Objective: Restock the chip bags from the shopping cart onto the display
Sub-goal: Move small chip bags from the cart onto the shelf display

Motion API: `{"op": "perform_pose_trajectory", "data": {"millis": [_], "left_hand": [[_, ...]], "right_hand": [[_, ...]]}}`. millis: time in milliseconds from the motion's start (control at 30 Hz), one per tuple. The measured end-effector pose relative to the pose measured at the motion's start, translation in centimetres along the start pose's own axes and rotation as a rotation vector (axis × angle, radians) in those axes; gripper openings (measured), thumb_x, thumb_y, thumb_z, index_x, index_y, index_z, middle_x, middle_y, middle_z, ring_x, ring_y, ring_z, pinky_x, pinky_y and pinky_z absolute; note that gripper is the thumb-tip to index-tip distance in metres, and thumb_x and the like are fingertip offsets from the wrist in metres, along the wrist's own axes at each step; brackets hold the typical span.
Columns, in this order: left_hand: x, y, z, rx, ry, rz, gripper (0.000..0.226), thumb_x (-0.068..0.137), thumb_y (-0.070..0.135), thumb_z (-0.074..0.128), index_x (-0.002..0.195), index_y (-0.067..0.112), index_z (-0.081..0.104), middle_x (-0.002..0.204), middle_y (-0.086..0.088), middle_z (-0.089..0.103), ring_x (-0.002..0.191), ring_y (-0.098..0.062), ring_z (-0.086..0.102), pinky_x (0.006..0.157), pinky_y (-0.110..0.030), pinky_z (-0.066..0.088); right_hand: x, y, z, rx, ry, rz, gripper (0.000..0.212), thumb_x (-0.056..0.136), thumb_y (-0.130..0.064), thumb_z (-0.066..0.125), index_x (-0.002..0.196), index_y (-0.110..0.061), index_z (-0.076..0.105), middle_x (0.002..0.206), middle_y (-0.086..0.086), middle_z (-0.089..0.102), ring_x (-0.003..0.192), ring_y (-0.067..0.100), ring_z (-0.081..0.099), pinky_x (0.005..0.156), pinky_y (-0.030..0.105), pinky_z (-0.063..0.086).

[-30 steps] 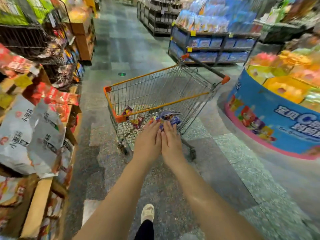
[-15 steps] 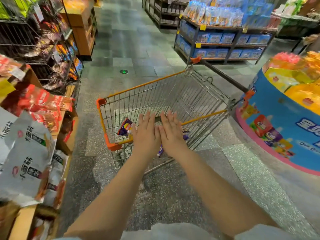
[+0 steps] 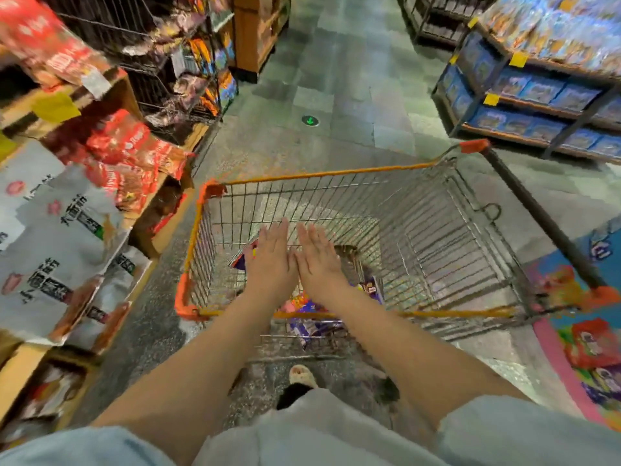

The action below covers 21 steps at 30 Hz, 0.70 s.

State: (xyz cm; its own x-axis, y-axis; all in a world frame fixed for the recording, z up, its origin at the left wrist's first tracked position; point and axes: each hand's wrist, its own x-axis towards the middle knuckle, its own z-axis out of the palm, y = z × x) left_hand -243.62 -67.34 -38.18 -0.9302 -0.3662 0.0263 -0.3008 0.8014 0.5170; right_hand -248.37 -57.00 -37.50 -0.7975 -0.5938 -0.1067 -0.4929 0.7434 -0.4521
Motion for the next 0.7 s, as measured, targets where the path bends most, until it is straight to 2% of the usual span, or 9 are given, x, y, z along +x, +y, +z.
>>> {"op": "perform_pose_trajectory", "data": {"millis": [133, 233, 300, 400, 467, 600, 633, 700], "left_hand": [[4.7, 0.0, 3.2, -0.053, 0.124, -0.157, 0.079, 0.076, 0.046, 0.01, 0.15, 0.02, 0.008, 0.157, -0.015, 0.017, 0.145, -0.029, 0.017, 0.113, -0.043, 0.011], [7.3, -1.3, 6.3, -0.055, 0.167, -0.23, 0.073, 0.083, 0.046, 0.027, 0.149, 0.017, 0.012, 0.155, -0.019, 0.021, 0.142, -0.037, 0.021, 0.112, -0.054, 0.017], [8.3, -2.8, 8.5, -0.008, 0.176, -0.355, 0.07, 0.092, 0.045, 0.037, 0.151, 0.022, 0.006, 0.158, -0.016, 0.012, 0.145, -0.036, 0.012, 0.114, -0.053, 0.009], [9.7, -5.1, 12.1, 0.121, 0.079, -0.567, 0.076, 0.095, 0.054, 0.037, 0.151, 0.029, -0.007, 0.16, -0.008, 0.0, 0.146, -0.026, -0.003, 0.115, -0.046, 0.0], [10.3, -6.1, 14.2, 0.214, -0.003, -0.601, 0.081, 0.091, 0.062, 0.036, 0.151, 0.029, -0.006, 0.16, -0.008, 0.0, 0.146, -0.026, -0.002, 0.115, -0.047, 0.002], [11.3, -8.1, 17.9, 0.329, -0.18, -0.634, 0.091, 0.087, 0.068, 0.04, 0.149, 0.03, -0.016, 0.159, -0.011, -0.004, 0.146, -0.028, -0.008, 0.115, -0.05, 0.001], [11.6, -8.8, 18.7, 0.338, -0.236, -0.661, 0.092, 0.087, 0.068, 0.039, 0.148, 0.031, -0.019, 0.159, -0.013, -0.005, 0.146, -0.029, -0.009, 0.115, -0.051, 0.0], [12.3, -10.2, 20.3, 0.346, -0.342, -0.713, 0.091, 0.088, 0.068, 0.038, 0.146, 0.033, -0.022, 0.158, -0.018, 0.001, 0.146, -0.034, -0.001, 0.115, -0.051, 0.006]], "right_hand": [[6.2, 3.8, -0.5, -0.121, -0.118, -0.158, 0.054, 0.103, -0.038, 0.015, 0.152, -0.023, -0.002, 0.16, 0.009, -0.005, 0.147, 0.022, -0.01, 0.116, 0.034, -0.01], [10.2, 7.4, 0.2, -0.208, -0.175, -0.313, 0.056, 0.102, -0.04, 0.018, 0.151, -0.022, -0.005, 0.159, 0.006, -0.012, 0.146, 0.021, -0.014, 0.116, 0.035, -0.012], [12.3, 9.4, 1.2, -0.212, -0.195, -0.386, 0.057, 0.1, -0.046, 0.013, 0.145, -0.026, -0.015, 0.152, -0.002, -0.022, 0.14, 0.014, -0.025, 0.116, 0.035, -0.015], [15.4, 12.5, 3.3, -0.22, -0.241, -0.46, 0.065, 0.081, -0.059, -0.009, 0.137, -0.029, -0.025, 0.145, -0.003, -0.029, 0.137, 0.014, -0.03, 0.112, 0.033, -0.02], [17.2, 14.6, 4.9, -0.252, -0.273, -0.477, 0.062, 0.084, -0.064, -0.012, 0.137, -0.034, -0.026, 0.145, -0.002, -0.031, 0.142, 0.019, -0.026, 0.113, 0.033, -0.019], [19.7, 17.3, 8.6, -0.286, -0.332, -0.468, 0.055, 0.098, -0.053, 0.008, 0.139, -0.033, -0.023, 0.153, 0.005, -0.025, 0.144, 0.022, -0.022, 0.116, 0.036, -0.017], [20.2, 17.9, 9.6, -0.289, -0.352, -0.477, 0.058, 0.093, -0.058, 0.002, 0.139, -0.034, -0.023, 0.156, 0.008, -0.021, 0.144, 0.022, -0.021, 0.117, 0.037, -0.015], [21.4, 18.8, 11.7, -0.305, -0.384, -0.515, 0.074, 0.07, -0.069, -0.022, 0.136, -0.036, -0.026, 0.159, 0.011, -0.014, 0.146, 0.024, -0.017, 0.115, 0.036, -0.016]]}}
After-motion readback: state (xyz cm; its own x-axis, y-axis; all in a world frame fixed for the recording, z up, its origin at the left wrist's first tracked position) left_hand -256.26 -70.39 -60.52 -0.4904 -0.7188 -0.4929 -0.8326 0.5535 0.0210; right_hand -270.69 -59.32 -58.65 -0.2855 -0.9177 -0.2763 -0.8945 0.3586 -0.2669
